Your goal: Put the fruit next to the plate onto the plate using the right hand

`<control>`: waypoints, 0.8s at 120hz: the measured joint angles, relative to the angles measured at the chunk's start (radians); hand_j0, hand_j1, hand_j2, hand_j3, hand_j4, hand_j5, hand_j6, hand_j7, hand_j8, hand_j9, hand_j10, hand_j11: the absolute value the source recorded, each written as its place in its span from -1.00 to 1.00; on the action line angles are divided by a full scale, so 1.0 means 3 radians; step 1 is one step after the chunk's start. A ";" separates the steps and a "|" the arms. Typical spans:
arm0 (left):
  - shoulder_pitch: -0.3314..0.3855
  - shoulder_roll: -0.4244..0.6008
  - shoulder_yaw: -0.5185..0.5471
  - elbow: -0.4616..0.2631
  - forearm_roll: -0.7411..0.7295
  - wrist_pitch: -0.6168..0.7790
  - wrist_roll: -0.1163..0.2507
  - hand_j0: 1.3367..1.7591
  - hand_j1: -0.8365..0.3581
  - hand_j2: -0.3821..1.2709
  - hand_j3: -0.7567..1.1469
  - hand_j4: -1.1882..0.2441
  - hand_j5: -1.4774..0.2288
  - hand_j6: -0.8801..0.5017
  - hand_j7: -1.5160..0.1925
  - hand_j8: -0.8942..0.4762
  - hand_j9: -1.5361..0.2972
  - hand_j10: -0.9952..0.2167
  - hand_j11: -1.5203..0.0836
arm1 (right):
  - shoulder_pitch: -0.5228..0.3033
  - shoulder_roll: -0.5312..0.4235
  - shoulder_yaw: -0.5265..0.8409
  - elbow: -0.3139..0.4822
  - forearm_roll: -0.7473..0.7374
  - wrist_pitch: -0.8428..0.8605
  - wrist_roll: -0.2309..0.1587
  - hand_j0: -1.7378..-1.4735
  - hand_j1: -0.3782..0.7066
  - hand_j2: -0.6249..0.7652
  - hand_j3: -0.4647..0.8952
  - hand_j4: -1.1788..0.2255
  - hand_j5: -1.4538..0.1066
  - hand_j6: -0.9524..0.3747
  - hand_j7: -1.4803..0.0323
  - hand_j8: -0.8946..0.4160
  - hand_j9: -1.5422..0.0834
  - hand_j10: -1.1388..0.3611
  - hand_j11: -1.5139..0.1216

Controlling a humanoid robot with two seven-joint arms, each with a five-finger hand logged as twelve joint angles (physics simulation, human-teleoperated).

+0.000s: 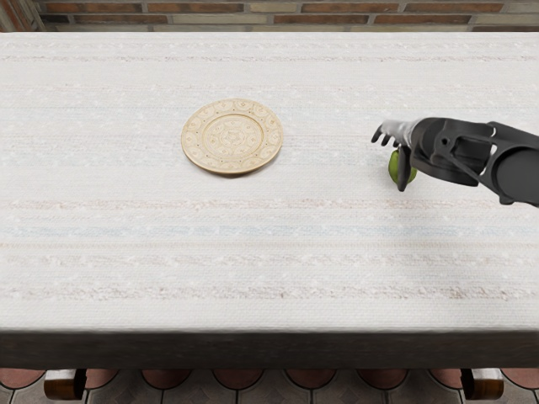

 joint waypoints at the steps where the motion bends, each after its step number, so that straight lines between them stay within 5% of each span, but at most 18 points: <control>1: 0.0000 0.0000 0.0000 0.0000 0.0000 0.0000 0.0000 0.52 0.95 -0.53 -0.21 0.64 0.71 0.25 0.75 0.28 0.65 0.62 0.87 | -0.0001 0.0000 0.0000 0.0000 0.0000 0.0000 0.0000 -0.40 -0.40 -0.17 -0.32 0.32 0.45 0.06 0.53 -0.02 0.50 0.19 0.46; 51: 0.0000 0.0000 0.0000 0.0000 0.0000 0.0000 0.0000 0.52 0.95 -0.53 -0.21 0.64 0.71 0.25 0.75 0.28 0.65 0.62 0.87 | -0.0075 -0.0024 -0.0053 -0.0088 -0.0003 -0.0025 0.0000 -0.40 -0.26 -0.19 -0.32 0.23 0.34 -0.04 0.42 -0.12 0.40 0.10 0.35; 79: 0.0000 0.0000 0.0000 0.0000 0.0000 0.0000 0.0000 0.52 0.95 -0.53 -0.21 0.64 0.71 0.25 0.75 0.28 0.65 0.62 0.87 | -0.0093 -0.0007 -0.0076 -0.0197 -0.0002 -0.0057 0.0000 -0.39 0.09 -0.23 -0.32 0.00 0.08 -0.23 0.15 -0.36 0.15 -0.12 0.10; 96: 0.0000 0.0000 0.0000 0.0000 0.0000 0.0000 0.0001 0.52 0.95 -0.53 -0.21 0.64 0.71 0.25 0.75 0.28 0.65 0.62 0.87 | -0.0096 0.0000 -0.0075 -0.0233 0.0005 -0.0060 0.0000 -0.37 0.19 0.00 -0.32 -0.15 -0.10 -0.23 -0.04 -0.42 -0.03 -0.25 -0.07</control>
